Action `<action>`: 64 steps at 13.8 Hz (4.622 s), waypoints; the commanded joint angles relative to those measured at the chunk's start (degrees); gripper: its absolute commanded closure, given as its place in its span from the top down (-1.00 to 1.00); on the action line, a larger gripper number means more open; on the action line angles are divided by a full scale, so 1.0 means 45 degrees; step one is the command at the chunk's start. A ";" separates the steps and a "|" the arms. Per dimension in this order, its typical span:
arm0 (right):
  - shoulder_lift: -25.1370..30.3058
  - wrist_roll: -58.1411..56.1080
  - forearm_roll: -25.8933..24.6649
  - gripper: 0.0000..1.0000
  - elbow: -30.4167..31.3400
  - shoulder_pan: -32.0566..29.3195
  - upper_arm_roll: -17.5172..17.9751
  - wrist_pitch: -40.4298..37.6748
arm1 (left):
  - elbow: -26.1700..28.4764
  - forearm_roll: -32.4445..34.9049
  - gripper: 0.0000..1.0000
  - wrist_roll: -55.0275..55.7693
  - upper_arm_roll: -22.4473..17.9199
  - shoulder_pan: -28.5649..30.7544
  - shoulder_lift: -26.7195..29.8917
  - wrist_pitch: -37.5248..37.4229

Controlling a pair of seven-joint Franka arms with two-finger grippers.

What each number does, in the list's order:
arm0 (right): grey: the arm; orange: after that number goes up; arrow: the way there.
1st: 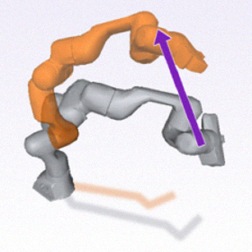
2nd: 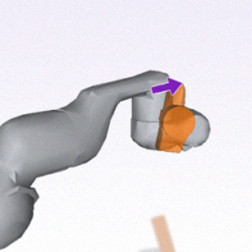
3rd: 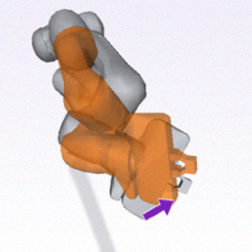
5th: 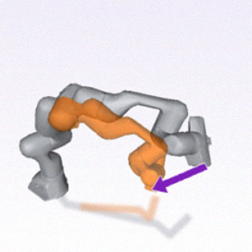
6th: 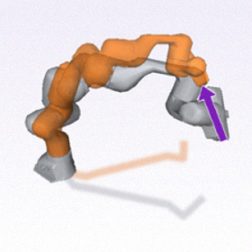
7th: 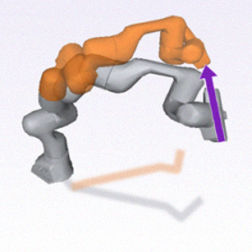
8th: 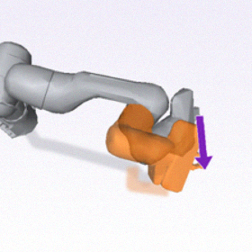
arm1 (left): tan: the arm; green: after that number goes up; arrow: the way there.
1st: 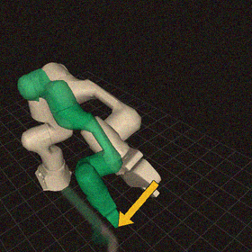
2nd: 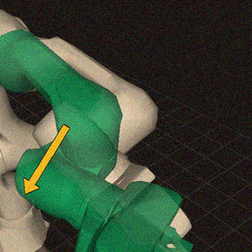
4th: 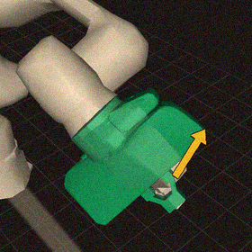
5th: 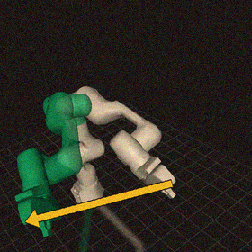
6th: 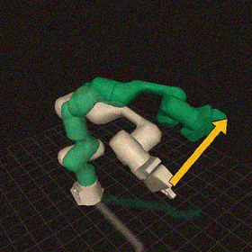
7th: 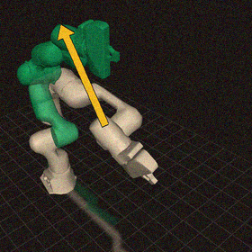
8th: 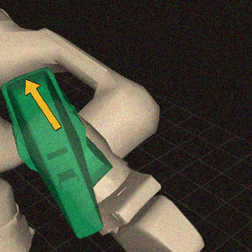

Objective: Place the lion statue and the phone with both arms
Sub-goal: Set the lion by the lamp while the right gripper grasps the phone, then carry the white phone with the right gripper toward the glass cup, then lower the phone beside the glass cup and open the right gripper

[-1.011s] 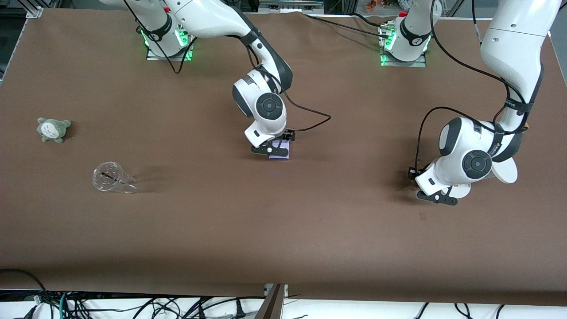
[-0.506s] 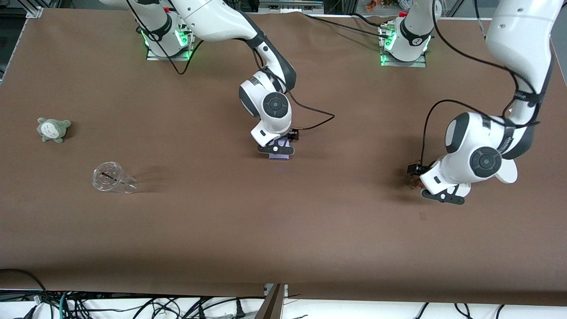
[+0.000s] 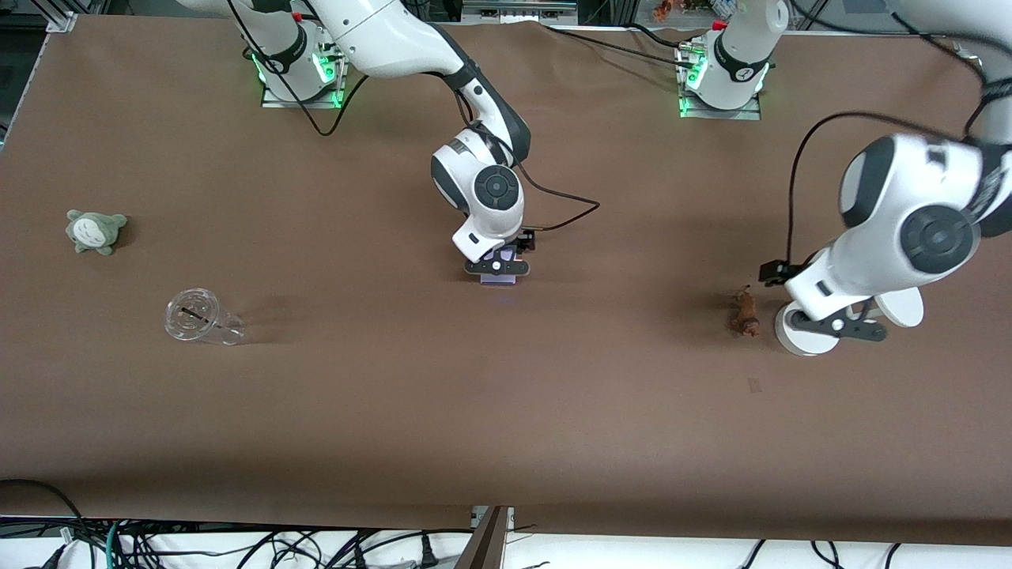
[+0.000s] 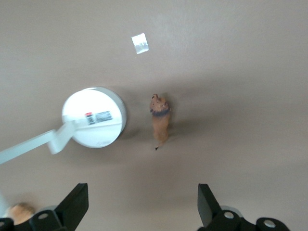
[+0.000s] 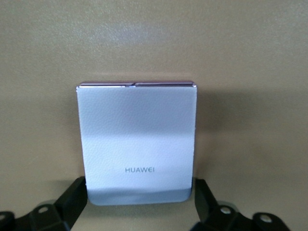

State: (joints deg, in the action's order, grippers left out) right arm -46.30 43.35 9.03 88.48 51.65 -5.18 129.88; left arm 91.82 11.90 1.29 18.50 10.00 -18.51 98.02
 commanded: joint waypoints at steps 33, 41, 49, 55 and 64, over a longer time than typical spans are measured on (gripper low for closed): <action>0.0817 -0.8675 -0.0074 -0.07 0.0630 -0.5266 -0.3438 -0.2066 | 0.0984 -0.1962 1.00 -0.0013 -0.2998 -0.2104 0.4661 -0.1058; 0.0680 -0.9438 -0.0093 0.14 0.0826 -0.5578 -0.3360 -0.2026 | 0.0924 -0.1981 1.00 0.0046 -0.2842 -0.2104 0.4641 -0.1176; 0.0602 -0.9847 -0.0093 0.86 0.0768 -0.5617 -0.3360 -0.2065 | 0.0924 -0.1981 1.00 0.0046 -0.2842 -0.2104 0.4622 -0.1176; 0.1205 -0.9965 -0.0152 0.99 0.0008 -0.5539 -0.3399 -0.2222 | 0.0924 -0.1981 1.00 0.0046 -0.2842 -0.2104 0.4622 -0.1176; 0.4387 -1.0784 -0.0250 0.99 -0.0814 -0.5579 -0.4725 -0.4190 | 0.0924 -0.1981 1.00 0.0046 -0.2842 -0.2104 0.4622 -0.1195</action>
State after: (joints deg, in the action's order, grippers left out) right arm -29.94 -3.28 8.23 83.85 26.88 -25.45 113.41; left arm 96.87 4.04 1.80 5.77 0.63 2.04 93.79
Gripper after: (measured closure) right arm 0.000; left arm 0.000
